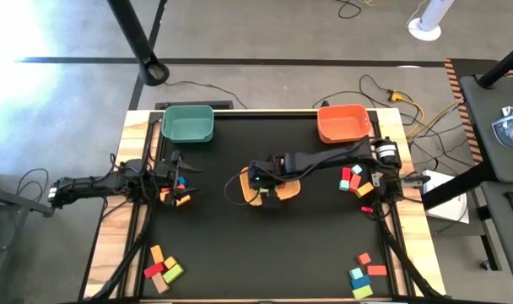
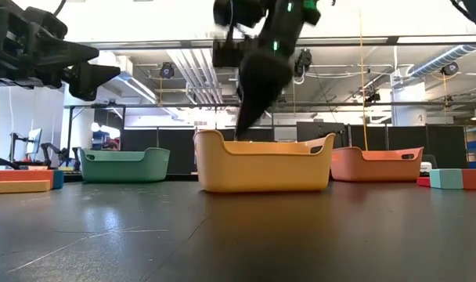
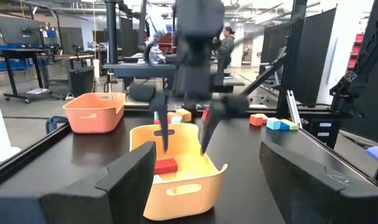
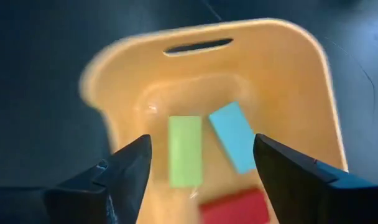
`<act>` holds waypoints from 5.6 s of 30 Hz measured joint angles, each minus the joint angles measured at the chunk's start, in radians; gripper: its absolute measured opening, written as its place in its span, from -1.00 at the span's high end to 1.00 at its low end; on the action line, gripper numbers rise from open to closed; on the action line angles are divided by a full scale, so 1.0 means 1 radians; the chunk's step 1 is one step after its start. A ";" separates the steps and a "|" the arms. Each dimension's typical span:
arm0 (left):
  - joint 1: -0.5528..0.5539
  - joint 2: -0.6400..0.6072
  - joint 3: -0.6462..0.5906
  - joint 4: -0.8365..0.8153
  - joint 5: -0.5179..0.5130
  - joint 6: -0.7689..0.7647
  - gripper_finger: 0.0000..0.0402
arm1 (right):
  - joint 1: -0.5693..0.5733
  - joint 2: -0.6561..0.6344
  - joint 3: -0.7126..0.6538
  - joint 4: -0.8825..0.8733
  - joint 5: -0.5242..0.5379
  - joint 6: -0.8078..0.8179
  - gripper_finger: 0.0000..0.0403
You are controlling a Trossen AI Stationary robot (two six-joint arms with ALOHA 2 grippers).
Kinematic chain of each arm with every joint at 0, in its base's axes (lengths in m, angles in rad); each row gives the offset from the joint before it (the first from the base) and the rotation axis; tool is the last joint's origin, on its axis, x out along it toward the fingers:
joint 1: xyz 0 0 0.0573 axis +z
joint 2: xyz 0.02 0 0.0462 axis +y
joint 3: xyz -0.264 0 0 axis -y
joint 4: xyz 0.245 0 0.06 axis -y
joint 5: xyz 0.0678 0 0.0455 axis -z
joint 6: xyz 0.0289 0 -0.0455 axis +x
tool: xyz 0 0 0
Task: Sort blocks by size
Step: Put the orange thin block into the yellow bin
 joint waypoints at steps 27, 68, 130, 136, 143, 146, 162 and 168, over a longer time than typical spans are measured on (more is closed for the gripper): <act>0.000 0.001 0.000 0.000 0.000 0.000 -0.36 | 0.858 -0.047 -0.082 -0.435 -0.142 1.405 -0.22; 0.000 0.001 0.000 0.000 0.000 0.000 -0.36 | 1.069 -0.045 -0.401 -0.300 -0.376 1.282 0.06; 0.000 0.001 0.000 0.000 0.000 0.000 -0.36 | -0.003 -0.089 -0.135 0.052 -0.019 -0.003 0.71; 0.000 0.001 0.000 0.000 0.000 0.000 -0.36 | -0.006 -0.031 -0.135 0.133 -0.027 -0.056 0.71; 0.000 0.001 0.000 0.000 0.000 0.000 -0.36 | -0.019 -0.017 -0.135 0.187 0.021 -0.106 0.71; 0.000 0.001 0.000 0.000 0.000 0.000 -0.36 | -0.027 -0.017 -0.135 0.188 0.073 -0.116 0.71; 0.000 0.001 0.000 0.000 0.000 0.000 -0.36 | -0.056 0.059 -0.137 0.159 0.019 -0.107 0.71; 0.000 0.001 0.000 0.000 0.000 0.000 -0.36 | -0.057 0.063 -0.137 0.161 0.020 -0.095 0.70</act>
